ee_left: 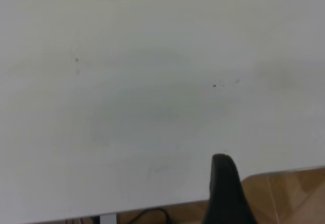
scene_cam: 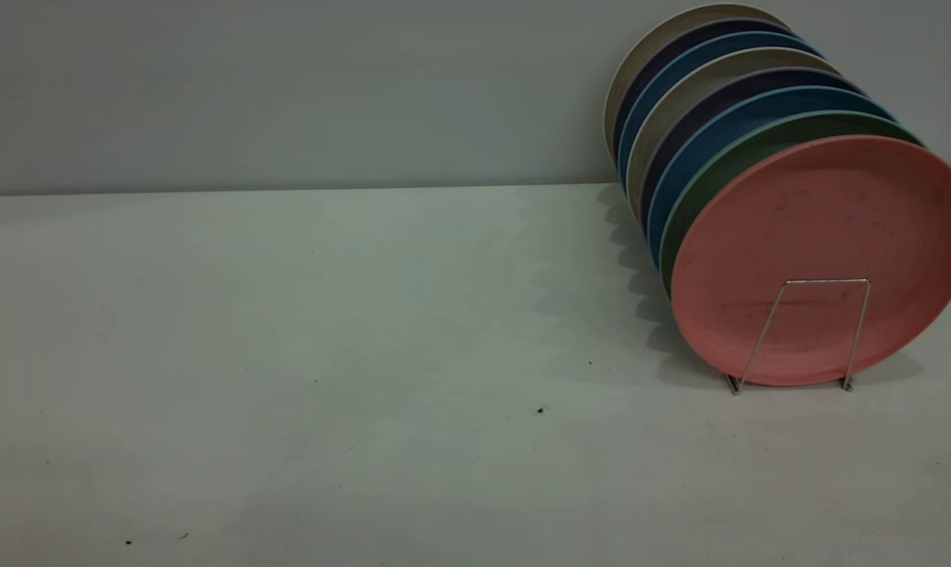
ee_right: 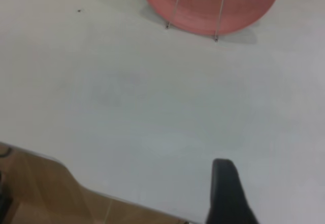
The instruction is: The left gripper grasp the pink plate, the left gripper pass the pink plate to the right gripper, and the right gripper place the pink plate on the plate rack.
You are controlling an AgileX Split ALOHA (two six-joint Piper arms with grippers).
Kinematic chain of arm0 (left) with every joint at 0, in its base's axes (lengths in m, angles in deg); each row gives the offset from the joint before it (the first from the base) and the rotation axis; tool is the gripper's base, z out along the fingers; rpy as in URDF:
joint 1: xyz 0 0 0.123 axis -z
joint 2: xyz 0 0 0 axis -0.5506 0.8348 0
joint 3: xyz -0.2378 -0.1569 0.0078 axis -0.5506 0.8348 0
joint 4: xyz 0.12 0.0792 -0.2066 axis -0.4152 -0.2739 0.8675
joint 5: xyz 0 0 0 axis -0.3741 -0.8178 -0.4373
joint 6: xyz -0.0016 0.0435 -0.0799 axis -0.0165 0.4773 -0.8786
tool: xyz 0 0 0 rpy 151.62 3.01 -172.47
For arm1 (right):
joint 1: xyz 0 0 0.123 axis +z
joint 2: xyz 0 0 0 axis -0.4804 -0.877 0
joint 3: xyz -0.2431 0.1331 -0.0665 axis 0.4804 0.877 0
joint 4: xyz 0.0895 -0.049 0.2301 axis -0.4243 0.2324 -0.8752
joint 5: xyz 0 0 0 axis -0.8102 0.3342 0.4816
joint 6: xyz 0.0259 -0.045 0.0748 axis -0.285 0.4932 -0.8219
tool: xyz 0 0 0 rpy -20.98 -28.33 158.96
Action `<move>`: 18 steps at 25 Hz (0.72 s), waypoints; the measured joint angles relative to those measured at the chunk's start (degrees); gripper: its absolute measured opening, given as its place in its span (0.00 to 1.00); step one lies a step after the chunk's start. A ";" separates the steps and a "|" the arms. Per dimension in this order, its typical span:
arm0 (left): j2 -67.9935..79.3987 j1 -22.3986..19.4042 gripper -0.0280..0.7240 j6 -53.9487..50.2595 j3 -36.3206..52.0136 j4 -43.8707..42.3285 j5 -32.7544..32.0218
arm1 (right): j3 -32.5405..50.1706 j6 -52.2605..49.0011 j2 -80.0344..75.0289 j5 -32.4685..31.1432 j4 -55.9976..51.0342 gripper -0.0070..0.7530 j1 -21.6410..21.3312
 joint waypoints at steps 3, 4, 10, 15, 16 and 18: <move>0.00 0.33 0.71 -0.06 0.00 0.00 0.06 | 0.00 -0.16 0.00 0.00 0.00 0.65 0.00; 0.00 0.34 0.71 -0.06 0.00 0.00 0.06 | 0.00 -0.22 0.00 0.00 0.00 0.65 0.00; 0.00 0.34 0.71 -0.06 0.00 0.00 0.06 | 0.00 -0.24 0.00 0.05 0.00 0.65 0.00; 0.00 0.34 0.71 -0.17 0.00 0.00 0.06 | 0.00 -0.29 0.00 0.05 0.00 0.65 0.00; 0.00 0.34 0.71 -0.17 0.00 0.00 0.06 | 0.00 -0.29 0.00 0.05 0.00 0.65 0.00; -0.08 0.34 0.71 -0.17 0.00 0.00 0.12 | 0.00 -0.29 0.55 0.05 0.00 0.65 -0.67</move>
